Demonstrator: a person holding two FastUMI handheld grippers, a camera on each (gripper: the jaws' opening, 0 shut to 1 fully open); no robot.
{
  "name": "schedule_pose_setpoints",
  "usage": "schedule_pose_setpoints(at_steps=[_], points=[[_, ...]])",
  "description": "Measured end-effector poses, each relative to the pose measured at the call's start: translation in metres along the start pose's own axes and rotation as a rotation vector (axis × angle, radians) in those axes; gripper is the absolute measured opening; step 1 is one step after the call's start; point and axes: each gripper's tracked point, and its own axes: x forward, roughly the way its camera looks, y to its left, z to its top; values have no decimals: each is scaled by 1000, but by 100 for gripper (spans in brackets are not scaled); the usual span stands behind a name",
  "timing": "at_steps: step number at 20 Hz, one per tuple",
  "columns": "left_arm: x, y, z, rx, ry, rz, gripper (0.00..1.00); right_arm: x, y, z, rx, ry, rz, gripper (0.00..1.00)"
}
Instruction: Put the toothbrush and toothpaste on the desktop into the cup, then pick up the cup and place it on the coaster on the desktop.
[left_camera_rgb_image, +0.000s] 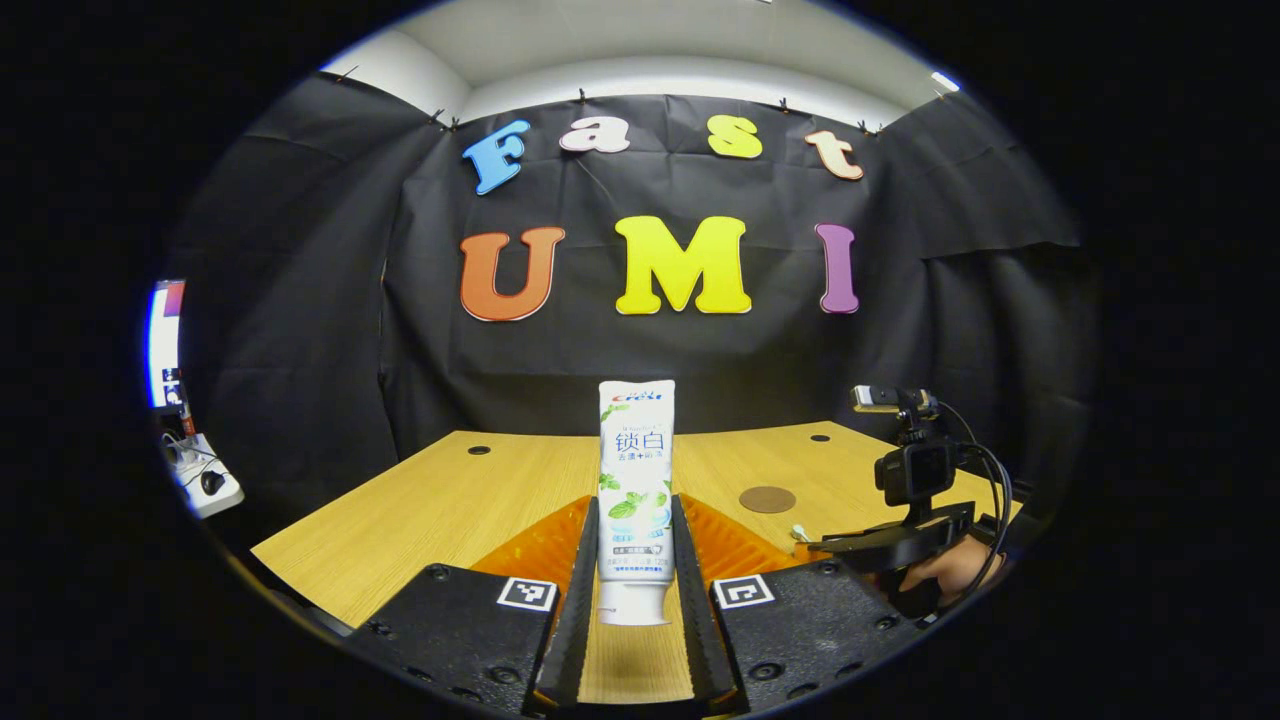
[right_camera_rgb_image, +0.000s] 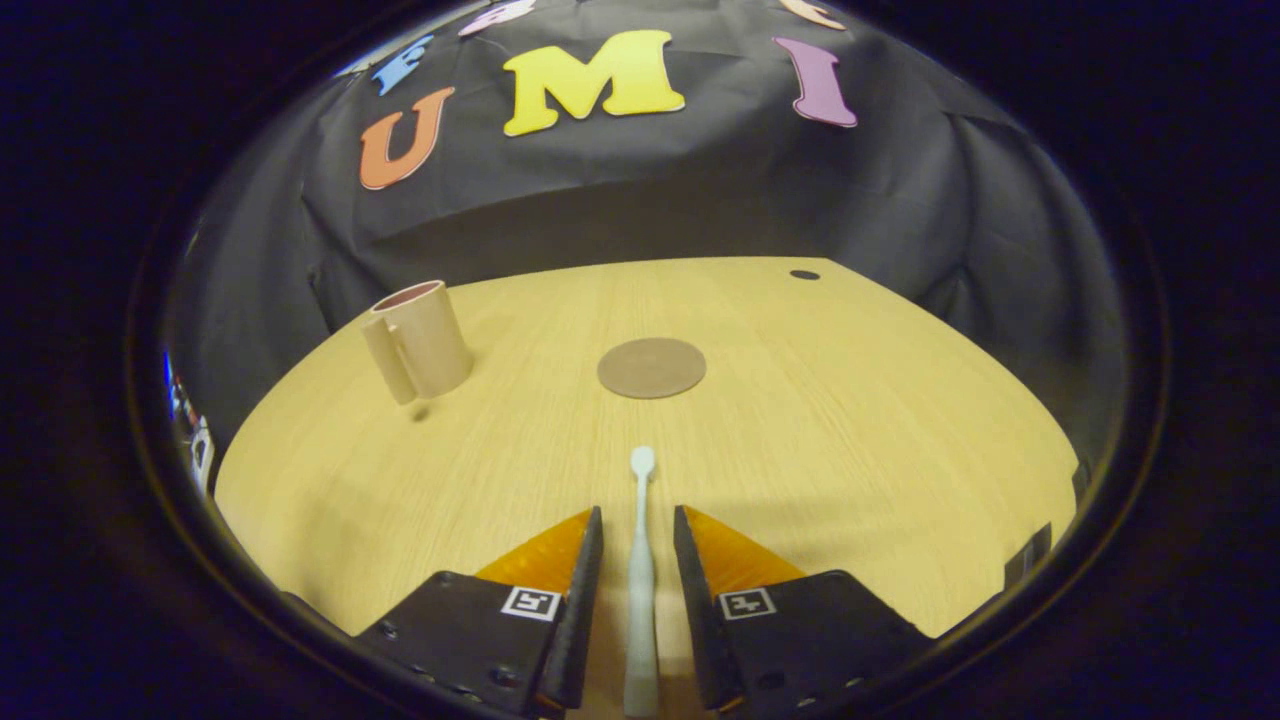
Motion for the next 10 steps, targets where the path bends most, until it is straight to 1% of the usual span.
schedule_pose_setpoints(at_steps=[1, 3, 4, 5, 6, 7, 8, 10], points=[[1, 0, -2, -14, 9, -2, 42, 3, -1, 0, -5, -4, -7, 44], [3, 2, -7, -35, 26, -2, 43, 0, 1, 0, 54, 10, 4, 19], [3, 3, -7, -45, 29, -3, 43, 1, -1, -1, 41, 11, 10, 7], [3, 3, -8, -53, 31, -5, 43, 1, 0, -3, 23, 9, 11, 7], [5, 3, -9, -57, 34, -5, 43, 1, 0, -1, 21, 7, 11, 2], [6, 4, -7, -59, 33, -1, 43, -2, 1, -3, 1, 1, 13, 1], [7, 6, -8, -62, 35, 5, 43, -5, 5, -4, -2, -1, 33, 1], [8, 7, -9, -68, 38, 5, 43, -18, 23, 0, 22, -30, 118, 1]])
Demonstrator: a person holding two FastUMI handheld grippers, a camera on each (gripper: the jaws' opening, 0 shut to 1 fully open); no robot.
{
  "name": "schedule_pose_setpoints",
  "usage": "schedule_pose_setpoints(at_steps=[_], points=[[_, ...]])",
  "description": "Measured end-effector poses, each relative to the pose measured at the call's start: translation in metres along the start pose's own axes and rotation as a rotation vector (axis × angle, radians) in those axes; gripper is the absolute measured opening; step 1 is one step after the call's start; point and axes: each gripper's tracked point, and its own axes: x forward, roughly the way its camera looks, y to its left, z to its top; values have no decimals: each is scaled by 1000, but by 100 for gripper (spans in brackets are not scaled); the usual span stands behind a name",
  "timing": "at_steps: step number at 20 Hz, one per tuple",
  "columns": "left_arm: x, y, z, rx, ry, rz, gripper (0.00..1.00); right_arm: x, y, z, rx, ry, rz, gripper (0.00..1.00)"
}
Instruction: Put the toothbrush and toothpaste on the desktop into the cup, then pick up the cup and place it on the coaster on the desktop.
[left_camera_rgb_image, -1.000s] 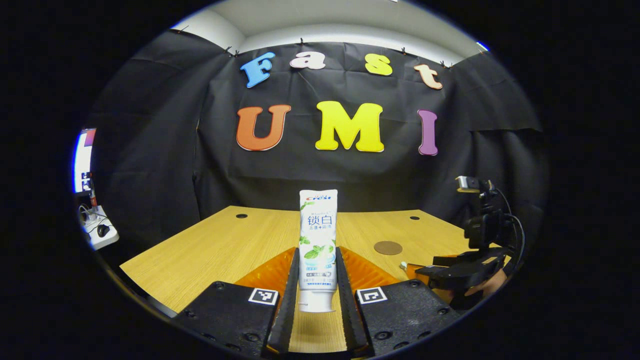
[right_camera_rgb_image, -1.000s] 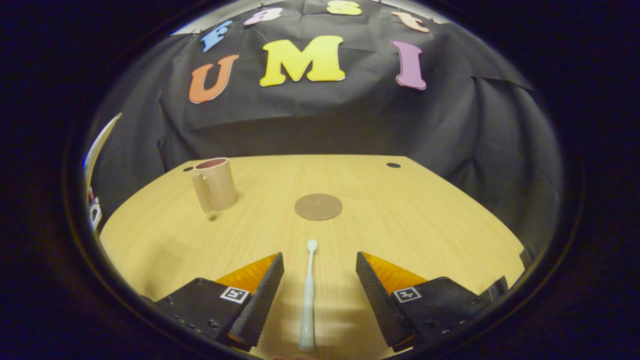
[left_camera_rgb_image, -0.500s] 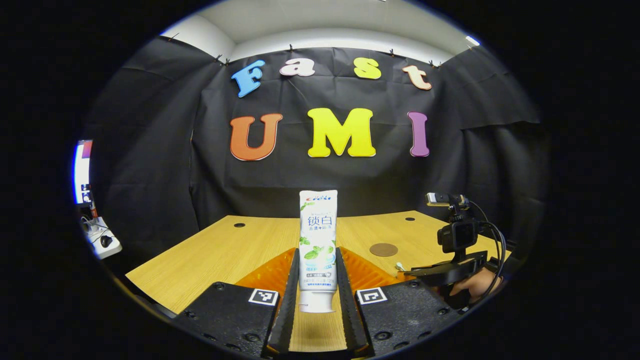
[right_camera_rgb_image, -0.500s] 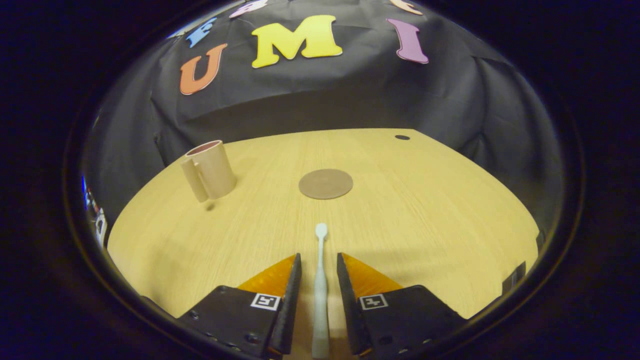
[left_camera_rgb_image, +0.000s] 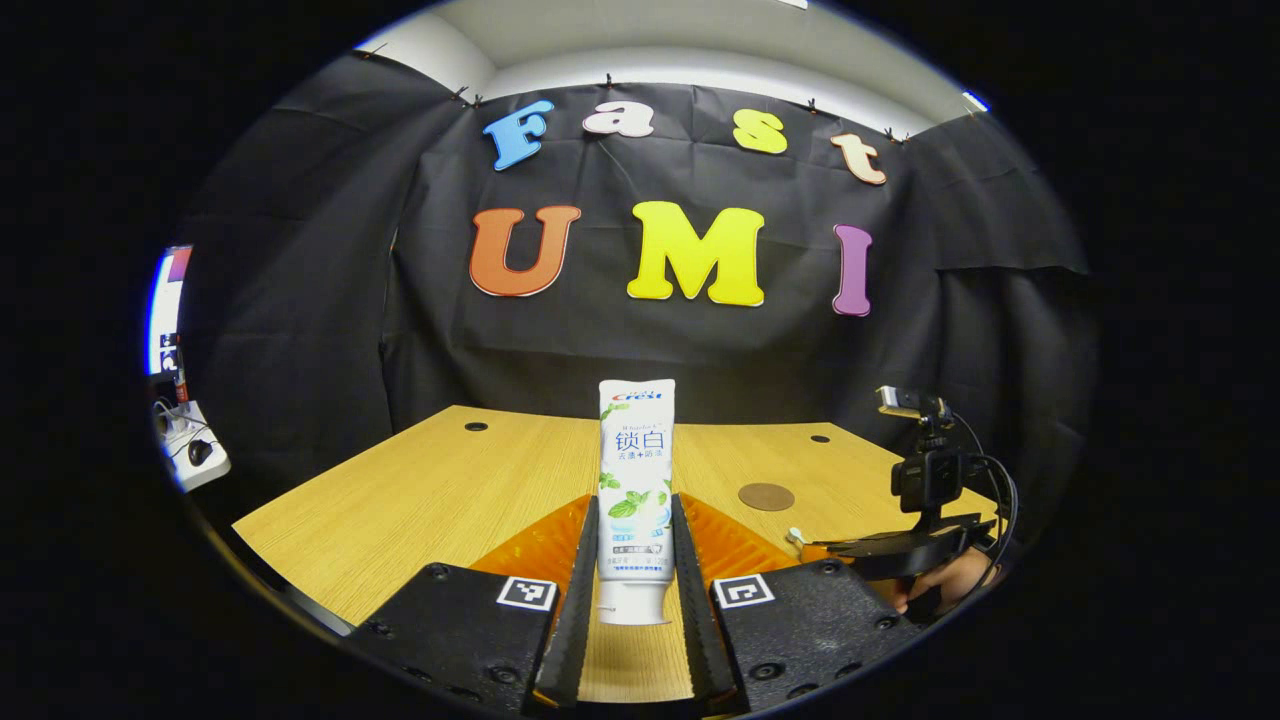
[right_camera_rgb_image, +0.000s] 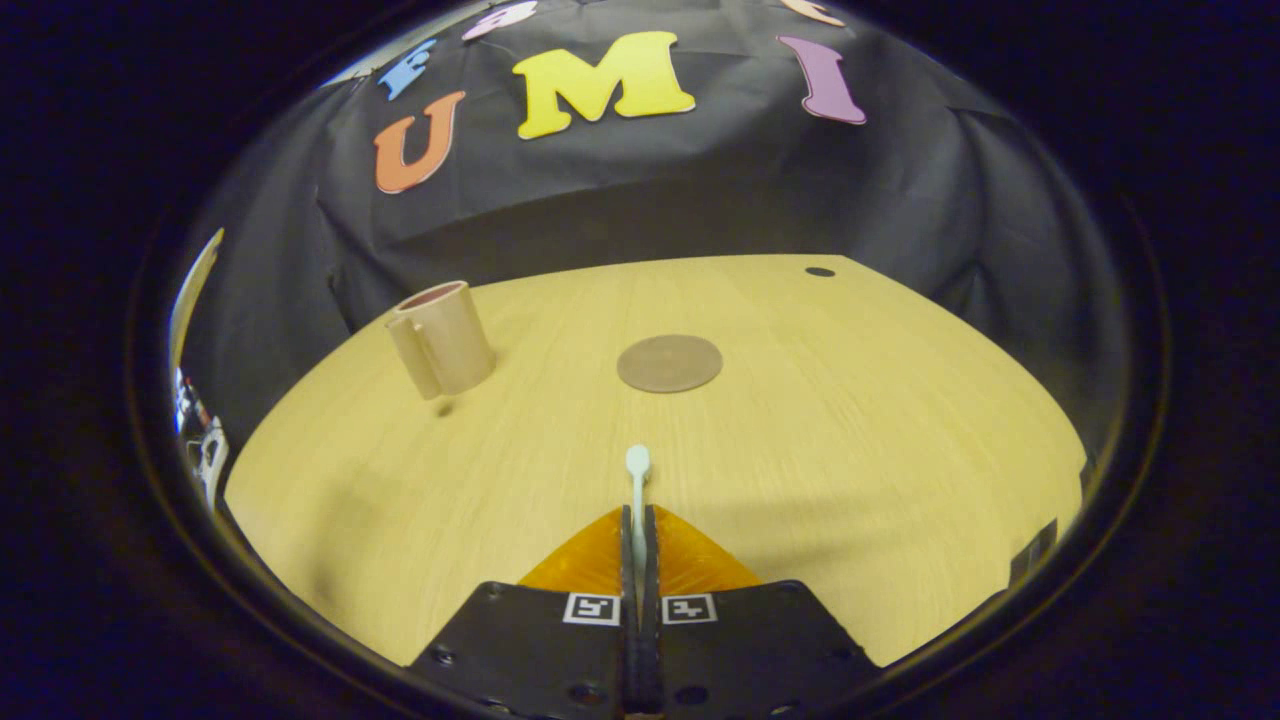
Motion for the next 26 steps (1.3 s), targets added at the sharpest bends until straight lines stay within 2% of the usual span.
schedule_pose_setpoints(at_steps=[8, 15, 20, 26], points=[[27, 9, -7, -63, 38, 0, 43, -62, 3, 54, -46, -227, 31, 1], [73, 14, 16, -23, 40, -19, 43, -120, -1, 93, -103, -407, -1, 0], [124, 20, 48, -30, 15, -17, 42, -140, -16, 103, -101, -478, -32, 0], [197, 15, 56, -75, 34, -80, 43, -143, -42, 102, -47, -459, -34, 1]])
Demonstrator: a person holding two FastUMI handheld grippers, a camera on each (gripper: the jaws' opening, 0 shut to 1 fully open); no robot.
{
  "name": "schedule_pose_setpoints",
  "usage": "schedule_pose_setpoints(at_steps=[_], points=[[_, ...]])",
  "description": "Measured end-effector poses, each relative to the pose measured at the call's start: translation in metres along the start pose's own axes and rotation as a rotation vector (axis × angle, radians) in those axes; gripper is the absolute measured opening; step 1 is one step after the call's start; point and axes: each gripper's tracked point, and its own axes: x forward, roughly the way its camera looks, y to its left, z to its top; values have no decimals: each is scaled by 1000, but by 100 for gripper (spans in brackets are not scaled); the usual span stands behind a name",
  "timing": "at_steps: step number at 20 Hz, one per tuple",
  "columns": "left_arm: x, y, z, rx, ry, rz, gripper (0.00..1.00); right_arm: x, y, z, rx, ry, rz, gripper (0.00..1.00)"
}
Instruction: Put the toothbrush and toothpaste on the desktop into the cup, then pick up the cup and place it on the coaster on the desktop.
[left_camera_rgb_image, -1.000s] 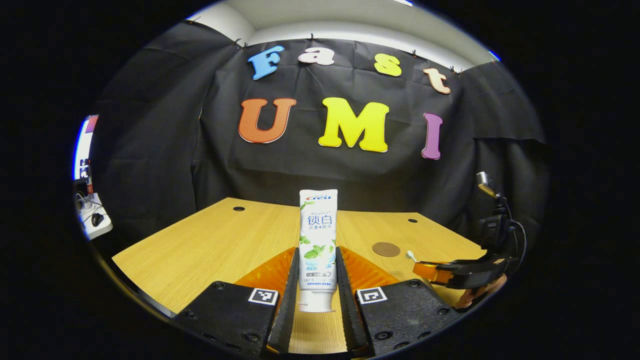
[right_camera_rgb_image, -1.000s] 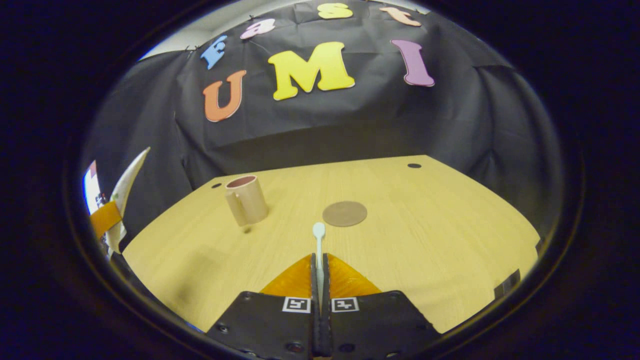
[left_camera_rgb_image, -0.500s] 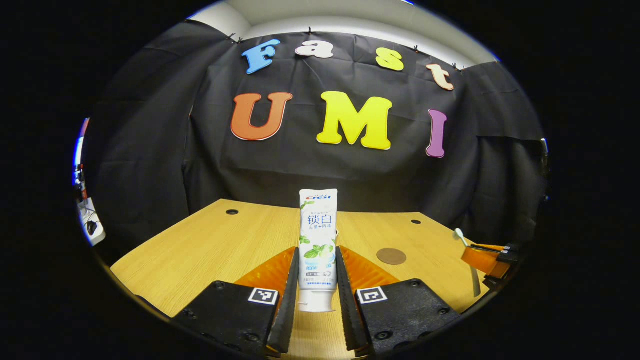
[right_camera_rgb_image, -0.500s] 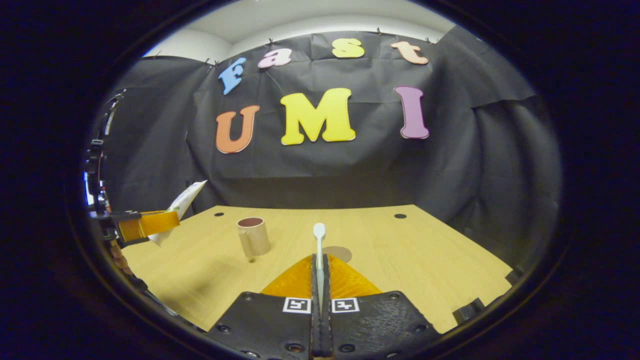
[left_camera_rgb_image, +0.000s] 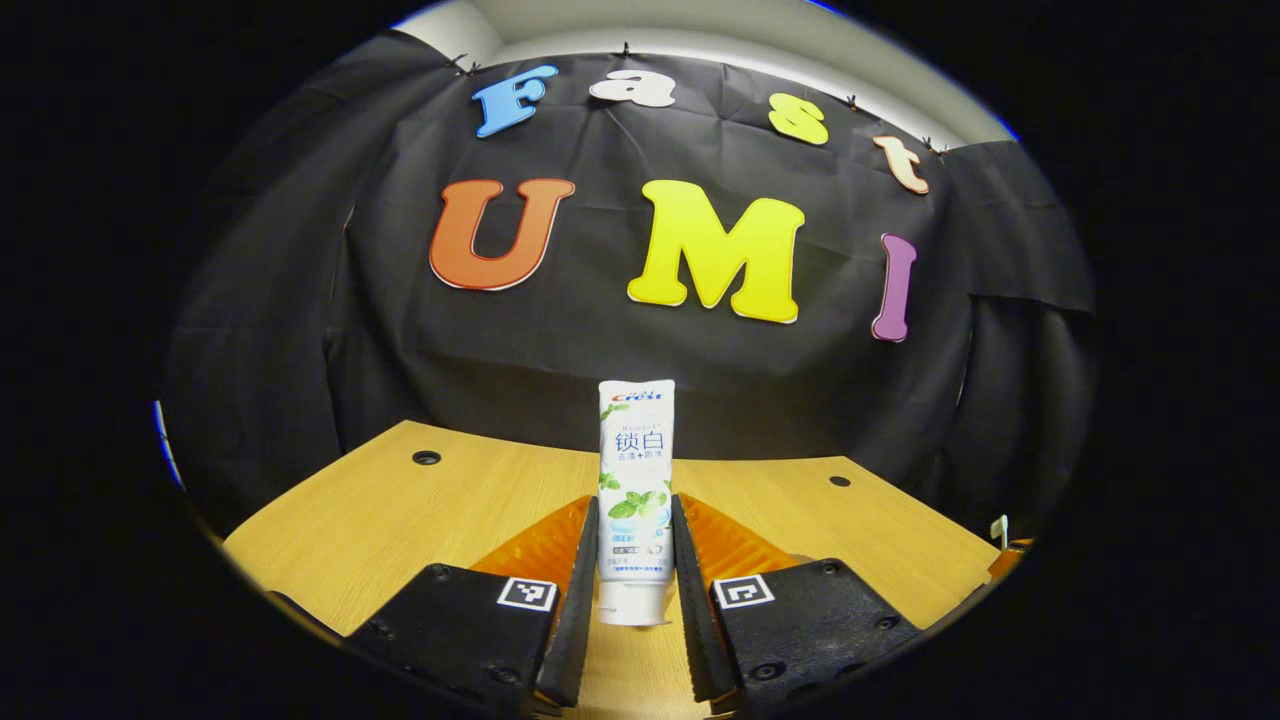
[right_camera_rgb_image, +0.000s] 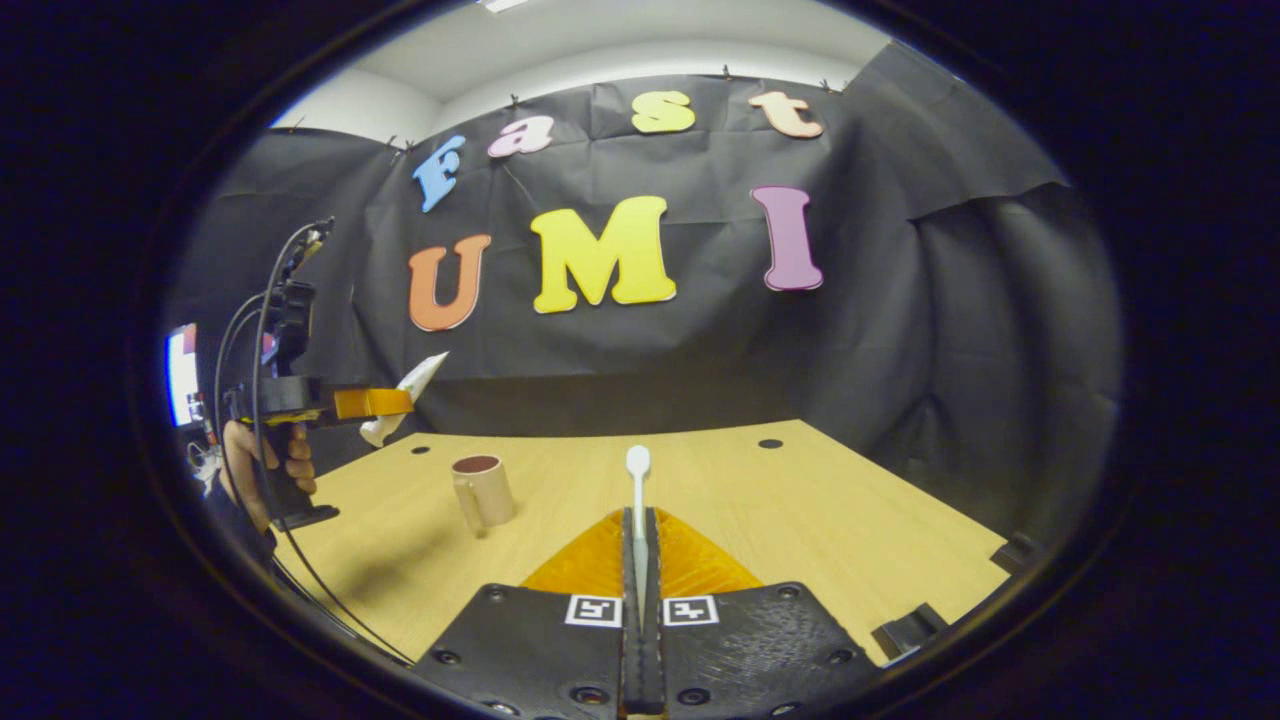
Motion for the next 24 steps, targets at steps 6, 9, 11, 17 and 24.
schedule_pose_setpoints(at_steps=[6, 9, 11, 17, 24], points=[[49, -22, 0, -27, -22, -115, 43, -4, -15, -7, 7, 20, 1, 0], [59, -6, -7, 5, -23, -70, 43, -3, -18, -11, 5, 30, 5, 0], [63, -8, -8, -3, -21, -78, 43, -3, -16, -14, 9, 38, 18, 0], [68, -8, -15, 7, -13, -91, 45, -4, -13, -18, -21, 37, 26, 0], [78, -6, -26, 28, 12, -66, 46, 2, -17, -25, -13, 57, 17, 0]])
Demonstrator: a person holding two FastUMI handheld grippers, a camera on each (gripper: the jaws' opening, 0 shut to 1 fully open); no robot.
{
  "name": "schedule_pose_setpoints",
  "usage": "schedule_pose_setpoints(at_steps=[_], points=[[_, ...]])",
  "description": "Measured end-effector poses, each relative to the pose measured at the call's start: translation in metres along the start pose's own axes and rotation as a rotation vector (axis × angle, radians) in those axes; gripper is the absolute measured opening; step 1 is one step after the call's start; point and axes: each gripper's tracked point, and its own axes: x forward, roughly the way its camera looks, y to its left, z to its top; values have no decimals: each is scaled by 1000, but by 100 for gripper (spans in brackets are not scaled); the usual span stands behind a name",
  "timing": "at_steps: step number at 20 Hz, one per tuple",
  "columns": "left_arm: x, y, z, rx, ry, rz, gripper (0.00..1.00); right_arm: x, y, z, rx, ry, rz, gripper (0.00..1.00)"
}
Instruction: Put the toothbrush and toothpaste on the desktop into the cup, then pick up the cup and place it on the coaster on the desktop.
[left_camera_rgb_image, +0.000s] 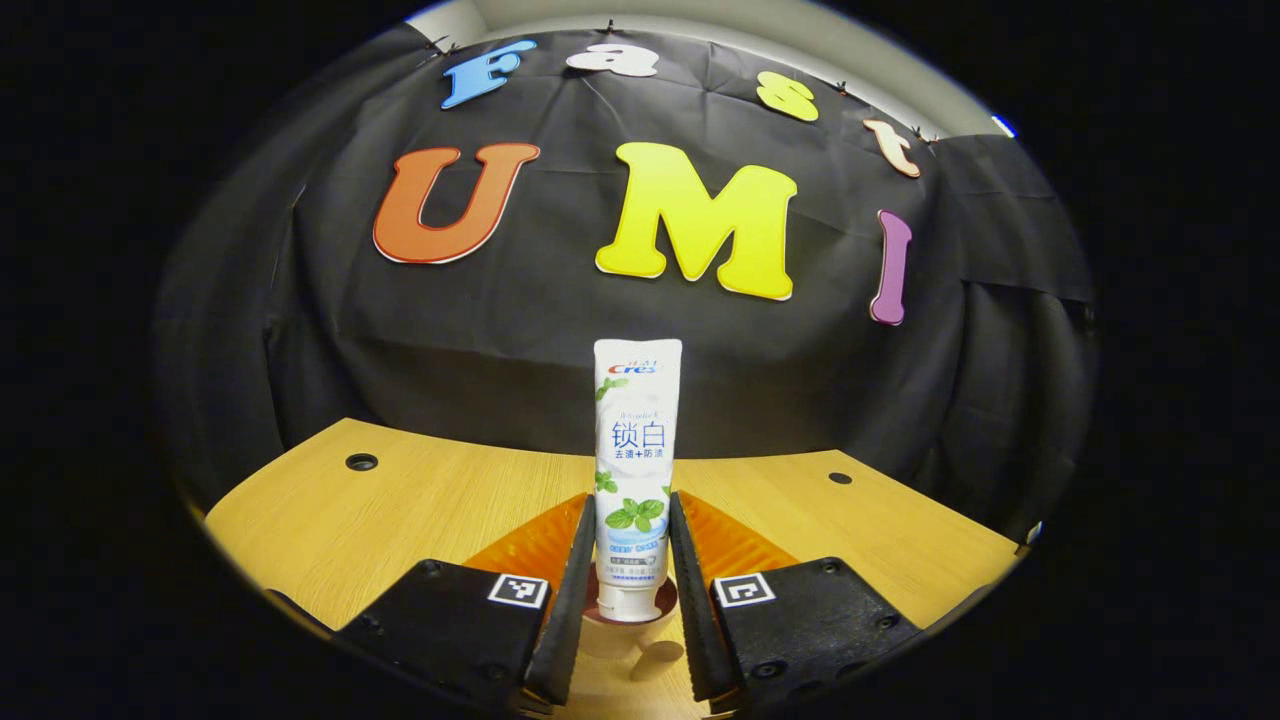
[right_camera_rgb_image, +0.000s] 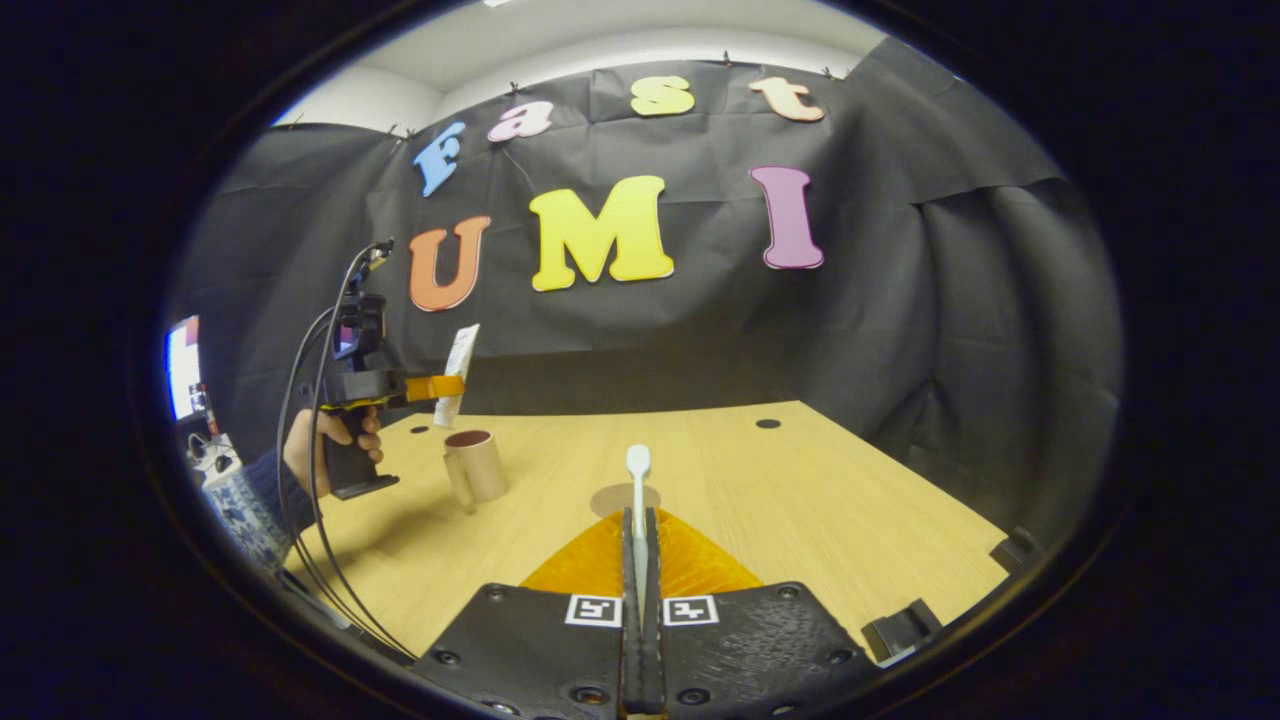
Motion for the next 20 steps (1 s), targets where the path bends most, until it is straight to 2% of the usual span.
schedule_pose_setpoints(at_steps=[5, 6, 8, 9, 10, 15, 20], points=[[1, -3, 2, 22, -10, 7, 49, 2, -4, -4, 1, 9, -8, 0], [1, -3, 3, 26, -9, 17, 63, 3, -4, -6, 0, 10, -8, 0], [-1, -5, 7, 11, -27, 19, 72, 3, -5, -7, -5, 12, -11, 0], [-4, -3, 11, 0, -37, 25, 80, 4, -4, -7, -4, 15, -11, 0], [-9, -2, 9, -5, -40, 29, 96, 5, -3, -9, -7, 17, -12, 0], [-17, 11, -4, -22, -25, 44, 99, 13, 11, -1, -27, 8, -2, 0], [-39, 30, -25, 9, -22, 74, 99, 39, 51, 18, -62, -30, 39, 0]])
